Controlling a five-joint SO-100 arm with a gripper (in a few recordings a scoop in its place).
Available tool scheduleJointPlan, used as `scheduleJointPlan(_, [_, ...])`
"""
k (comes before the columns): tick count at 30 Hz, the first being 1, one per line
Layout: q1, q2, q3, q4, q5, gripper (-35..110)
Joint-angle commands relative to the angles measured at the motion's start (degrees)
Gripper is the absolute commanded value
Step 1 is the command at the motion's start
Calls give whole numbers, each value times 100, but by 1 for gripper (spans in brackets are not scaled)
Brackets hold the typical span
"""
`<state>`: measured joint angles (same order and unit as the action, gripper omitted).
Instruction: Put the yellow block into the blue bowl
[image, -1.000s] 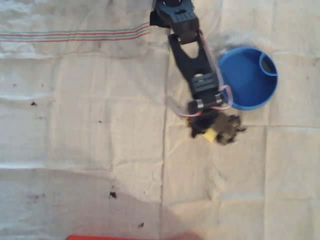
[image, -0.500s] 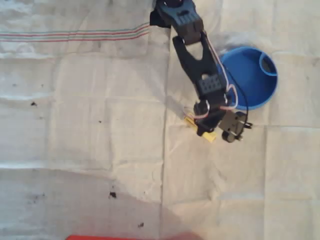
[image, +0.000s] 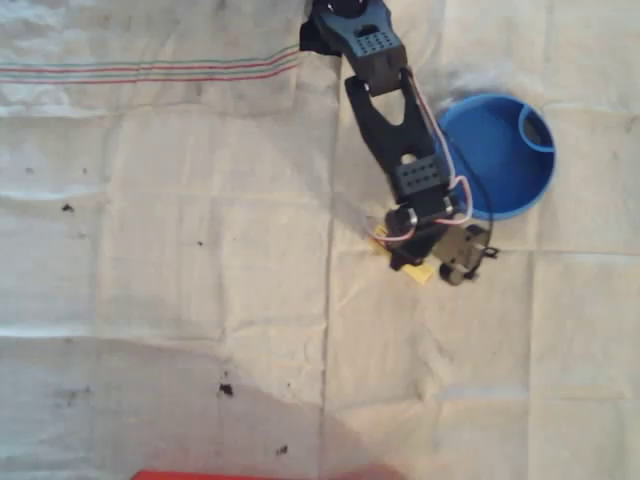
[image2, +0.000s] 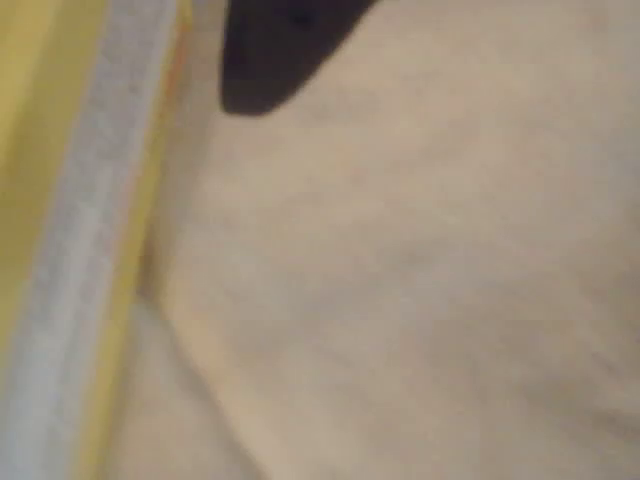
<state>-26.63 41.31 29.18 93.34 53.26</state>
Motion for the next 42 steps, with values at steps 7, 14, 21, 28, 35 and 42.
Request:
scheduleJointPlan(7, [114,202,-431,-290,9,21])
scheduleJointPlan(14, [114,-352,-501,-237,9,21])
scheduleJointPlan(21, [114,-396,-510,-316,0,12])
scheduleJointPlan(28, [114,-343,-519,-237,-536,2])
scheduleJointPlan(35, [53,791,-457,18,-949,0])
scheduleJointPlan(42, [-413,1564,-510,861,-1063,0])
